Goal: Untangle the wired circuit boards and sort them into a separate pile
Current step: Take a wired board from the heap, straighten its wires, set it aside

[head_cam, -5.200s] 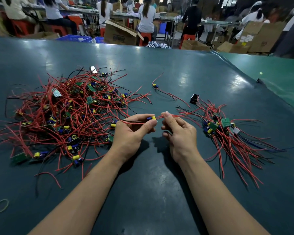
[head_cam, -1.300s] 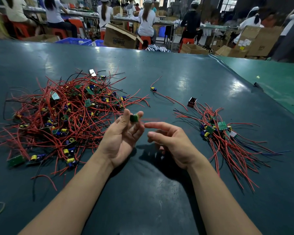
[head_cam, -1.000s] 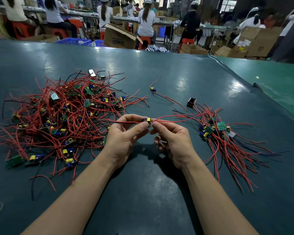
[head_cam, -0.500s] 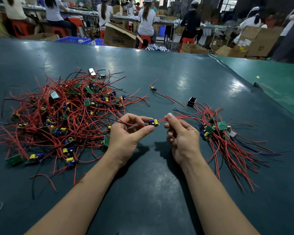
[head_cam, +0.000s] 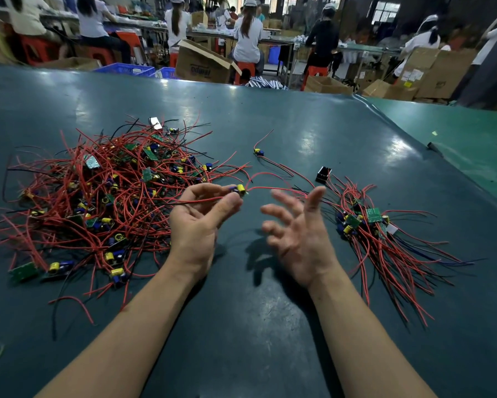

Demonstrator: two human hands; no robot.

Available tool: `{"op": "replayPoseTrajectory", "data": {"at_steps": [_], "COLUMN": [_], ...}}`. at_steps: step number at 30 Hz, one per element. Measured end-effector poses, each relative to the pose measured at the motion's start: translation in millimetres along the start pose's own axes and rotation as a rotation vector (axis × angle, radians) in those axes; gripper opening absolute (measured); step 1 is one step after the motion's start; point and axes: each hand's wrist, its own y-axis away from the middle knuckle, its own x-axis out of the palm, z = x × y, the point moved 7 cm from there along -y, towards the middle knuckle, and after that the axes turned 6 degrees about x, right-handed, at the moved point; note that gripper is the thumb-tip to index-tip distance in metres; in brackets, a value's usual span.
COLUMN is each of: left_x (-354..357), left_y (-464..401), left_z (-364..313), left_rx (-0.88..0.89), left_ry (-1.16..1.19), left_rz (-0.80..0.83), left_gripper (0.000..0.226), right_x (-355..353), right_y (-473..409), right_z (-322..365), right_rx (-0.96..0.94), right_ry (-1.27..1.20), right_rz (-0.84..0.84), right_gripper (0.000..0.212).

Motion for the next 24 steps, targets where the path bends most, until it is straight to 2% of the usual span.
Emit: {"op": "replayPoseTrajectory", "data": {"at_steps": [2, 3, 6, 8, 10, 12, 13, 17, 21, 24], "left_x": [-6, -9, -13, -13, -10, -1, 3, 5, 6, 7], "left_y": [-2, -3, -6, -6, -4, 2, 6, 8, 7, 8], "left_z": [0, 0, 0, 0, -1, 4, 8, 11, 13, 14], "left_rx": [-0.030, -0.041, -0.049, -0.039, -0.019, -0.035, -0.063, -0.106, -0.123, -0.124], "left_ry": [0.091, 0.119, 0.144, 0.125, 0.008, -0.131, -0.161, -0.174, -0.154, -0.142], "left_rz": [-0.068, -0.094, -0.144, -0.157, -0.103, 0.019, 0.069, 0.121, 0.142, 0.155], "left_gripper": [0.023, 0.022, 0.018, 0.018, 0.019, 0.020, 0.023, 0.032, 0.029, 0.028], "right_x": [13, 13, 8, 18, 30, 32, 31, 23, 11, 9], "right_y": [4, 4, 5, 6, 9, 8, 7, 5, 1, 0], "right_z": [-5, -4, 3, -7, -23, -30, -29, -18, -6, -6], "right_rx": [0.018, 0.013, 0.017, 0.081, 0.115, 0.076, 0.051, -0.061, -0.159, -0.165], "right_ry": [0.013, -0.032, -0.128, 0.004, 0.161, 0.192, 0.178, 0.215, 0.166, 0.125], "right_rz": [0.131, 0.166, 0.228, 0.288, 0.337, 0.307, 0.279, 0.175, 0.005, -0.011], "right_gripper": [0.124, 0.127, 0.119, 0.112, 0.085, 0.047, 0.039, 0.041, 0.030, 0.032]}}
